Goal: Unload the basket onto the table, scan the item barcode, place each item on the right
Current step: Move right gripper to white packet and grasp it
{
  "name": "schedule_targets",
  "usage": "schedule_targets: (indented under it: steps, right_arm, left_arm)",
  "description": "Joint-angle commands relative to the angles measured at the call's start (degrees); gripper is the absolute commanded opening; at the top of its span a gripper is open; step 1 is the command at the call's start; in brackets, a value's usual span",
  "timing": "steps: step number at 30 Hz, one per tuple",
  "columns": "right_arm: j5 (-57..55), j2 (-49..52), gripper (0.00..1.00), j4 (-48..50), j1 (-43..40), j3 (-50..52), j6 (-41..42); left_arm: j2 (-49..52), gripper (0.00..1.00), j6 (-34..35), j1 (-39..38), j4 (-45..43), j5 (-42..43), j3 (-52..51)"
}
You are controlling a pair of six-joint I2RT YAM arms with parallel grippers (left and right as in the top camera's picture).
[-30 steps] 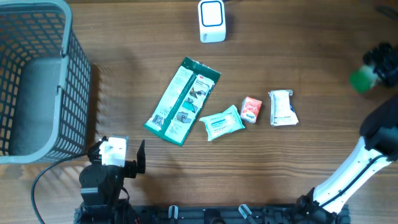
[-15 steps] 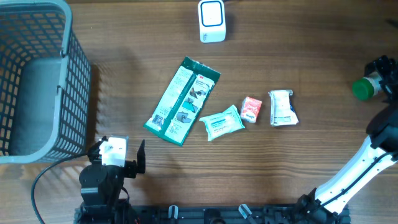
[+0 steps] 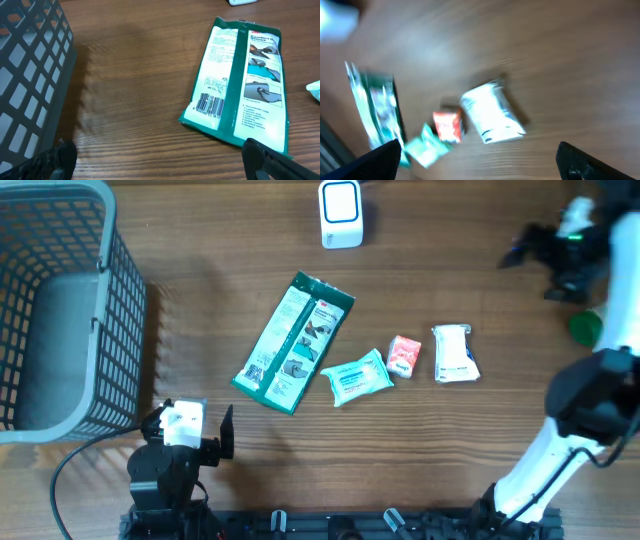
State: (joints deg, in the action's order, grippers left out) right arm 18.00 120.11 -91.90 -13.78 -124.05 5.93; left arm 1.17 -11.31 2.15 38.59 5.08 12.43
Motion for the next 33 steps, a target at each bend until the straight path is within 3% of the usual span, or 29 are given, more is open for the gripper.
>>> schedule_targets:
  steps: [1,5,14,20,33]
  right_arm:
    - [-2.64,0.50,1.00,1.40,9.38,6.01,-11.21]
    - [-20.17,0.52,0.99,7.08,17.62,16.83,-1.55]
    - [-21.22,0.52,1.00,20.35,20.20,34.49,-2.56]
    - [-25.73,0.52,1.00,29.38,20.20,38.84,-3.34]
    - [-23.19,0.52,0.98,34.88,17.25,42.18,-5.53]
  left_arm:
    - [-0.35,1.00,-0.70,-0.11,0.02,0.87,-0.11]
    - [-0.35,1.00,-0.68,-0.11,0.02,0.87,-0.11]
    - [-0.35,1.00,-0.70,-0.11,0.02,0.87,-0.11]
    - [-0.35,1.00,-0.68,-0.11,0.02,0.87,-0.11]
    - [-0.35,1.00,-0.68,-0.11,0.02,0.87,-0.11]
